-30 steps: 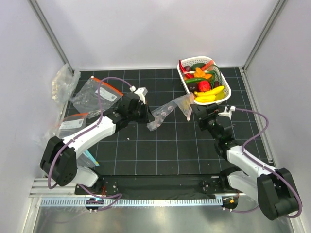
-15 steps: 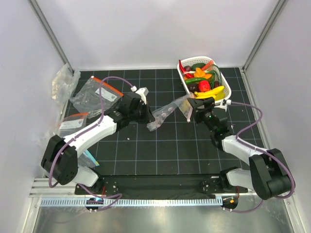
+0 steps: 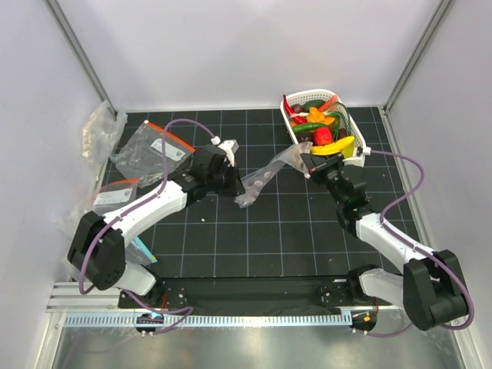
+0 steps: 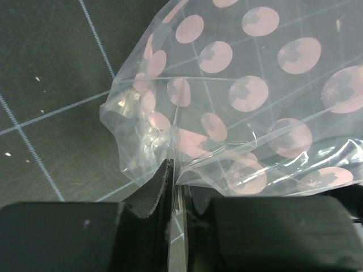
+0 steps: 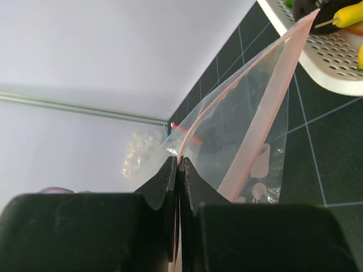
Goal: Place the food in the zip-top bag and seal the zipper
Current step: Pick up the zipper food storage bag at the center of the board.
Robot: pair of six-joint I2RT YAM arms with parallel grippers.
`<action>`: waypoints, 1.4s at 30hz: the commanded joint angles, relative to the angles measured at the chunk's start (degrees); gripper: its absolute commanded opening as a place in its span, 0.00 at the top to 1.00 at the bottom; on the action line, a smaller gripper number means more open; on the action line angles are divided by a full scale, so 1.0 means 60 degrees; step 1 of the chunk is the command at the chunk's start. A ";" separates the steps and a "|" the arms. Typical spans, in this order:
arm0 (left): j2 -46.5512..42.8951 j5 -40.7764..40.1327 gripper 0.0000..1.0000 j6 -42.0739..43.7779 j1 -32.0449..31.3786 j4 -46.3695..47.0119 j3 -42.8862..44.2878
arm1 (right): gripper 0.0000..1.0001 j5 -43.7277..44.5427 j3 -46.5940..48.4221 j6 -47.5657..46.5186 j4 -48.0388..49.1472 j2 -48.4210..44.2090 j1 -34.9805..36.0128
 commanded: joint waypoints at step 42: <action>-0.3186 -0.5048 0.32 0.1120 -0.0950 0.1663 -0.1494 | 0.98 -0.0936 0.2221 -0.4944 -0.3221 0.0743 0.2345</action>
